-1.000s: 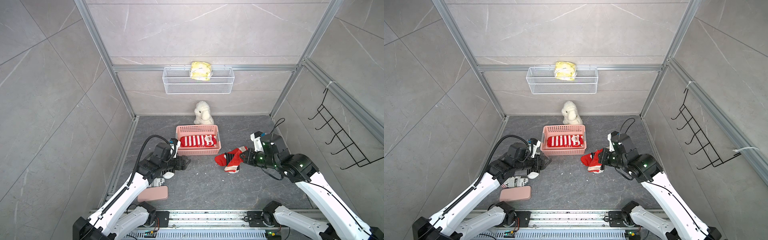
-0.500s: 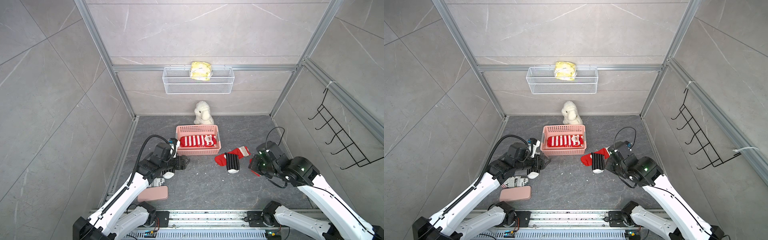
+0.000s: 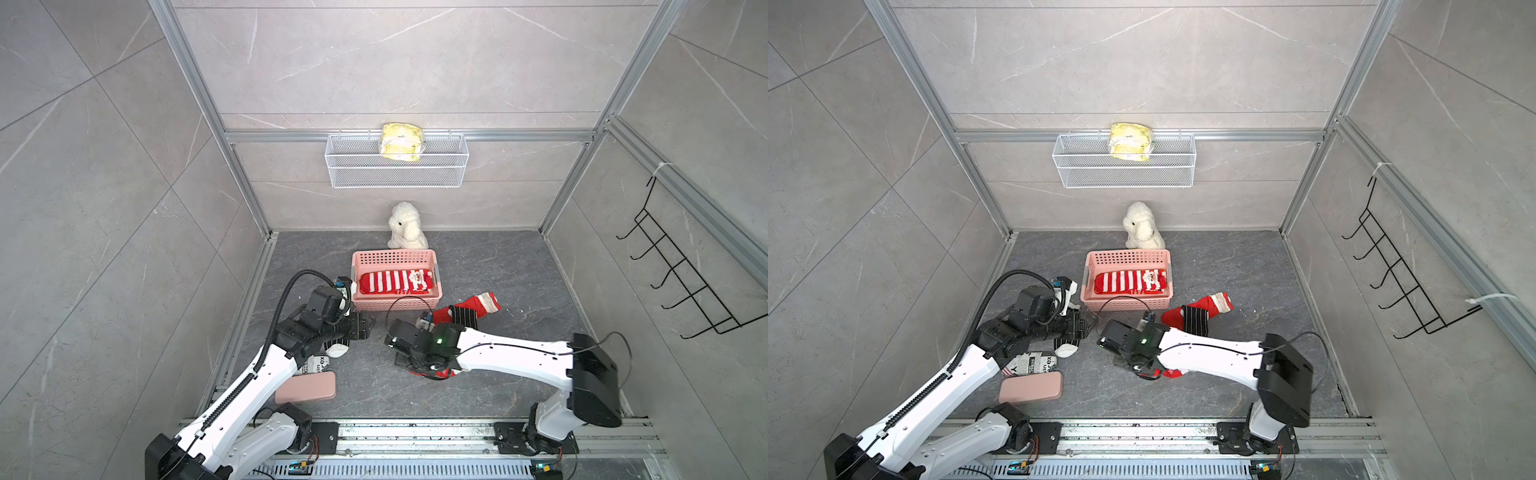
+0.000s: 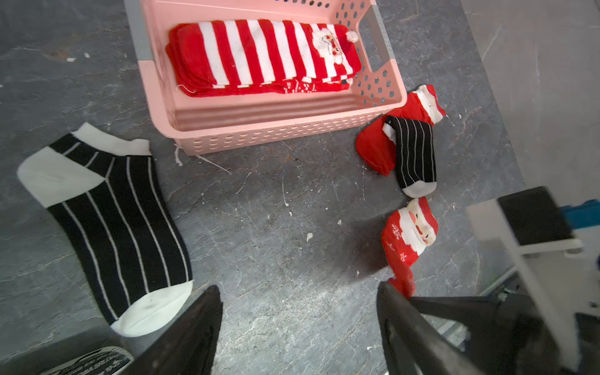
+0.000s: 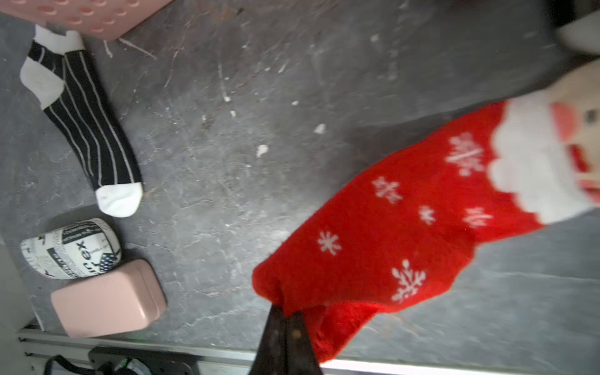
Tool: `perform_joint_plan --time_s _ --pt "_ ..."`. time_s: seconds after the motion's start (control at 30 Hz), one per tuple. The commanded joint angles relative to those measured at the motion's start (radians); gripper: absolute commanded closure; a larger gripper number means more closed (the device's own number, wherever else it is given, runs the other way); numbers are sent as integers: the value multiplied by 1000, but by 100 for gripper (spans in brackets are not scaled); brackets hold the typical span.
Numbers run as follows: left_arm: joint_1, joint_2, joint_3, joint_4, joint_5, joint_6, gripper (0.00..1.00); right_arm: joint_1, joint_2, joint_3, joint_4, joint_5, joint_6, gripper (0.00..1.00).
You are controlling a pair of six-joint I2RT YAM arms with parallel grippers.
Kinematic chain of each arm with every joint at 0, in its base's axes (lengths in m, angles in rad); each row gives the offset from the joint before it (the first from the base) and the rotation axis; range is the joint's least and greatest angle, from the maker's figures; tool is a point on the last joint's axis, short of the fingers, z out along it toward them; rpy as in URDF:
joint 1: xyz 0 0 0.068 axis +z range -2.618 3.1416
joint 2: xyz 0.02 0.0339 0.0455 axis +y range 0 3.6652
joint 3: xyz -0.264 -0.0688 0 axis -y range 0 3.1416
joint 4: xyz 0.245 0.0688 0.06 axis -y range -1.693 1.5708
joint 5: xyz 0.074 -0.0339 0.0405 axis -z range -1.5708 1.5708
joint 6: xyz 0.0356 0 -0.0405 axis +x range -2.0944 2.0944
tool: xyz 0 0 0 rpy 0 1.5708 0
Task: Place the socks together as a pair
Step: Flatten out the sock at the center of the board.
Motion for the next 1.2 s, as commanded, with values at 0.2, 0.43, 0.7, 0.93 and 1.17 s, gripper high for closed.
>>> perform_joint_plan --time_s 0.2,0.43,0.7,0.93,1.17 --pt "4 -57 57 -60 -243 -27 24 9 129 58 320 -116 53 73" --pt "7 -32 83 -103 -253 -88 21 10 34 38 309 -44 -72 26" --pt "-1 -117 -41 -109 -102 -347 29 -17 -270 -165 190 187 -345 31" --pt "-94 -184 -200 -39 -80 -540 35 -255 -407 -450 220 40 -406 35" --pt "-357 -75 -267 42 -268 -666 46 -350 -408 -595 304 -19 -426 40"
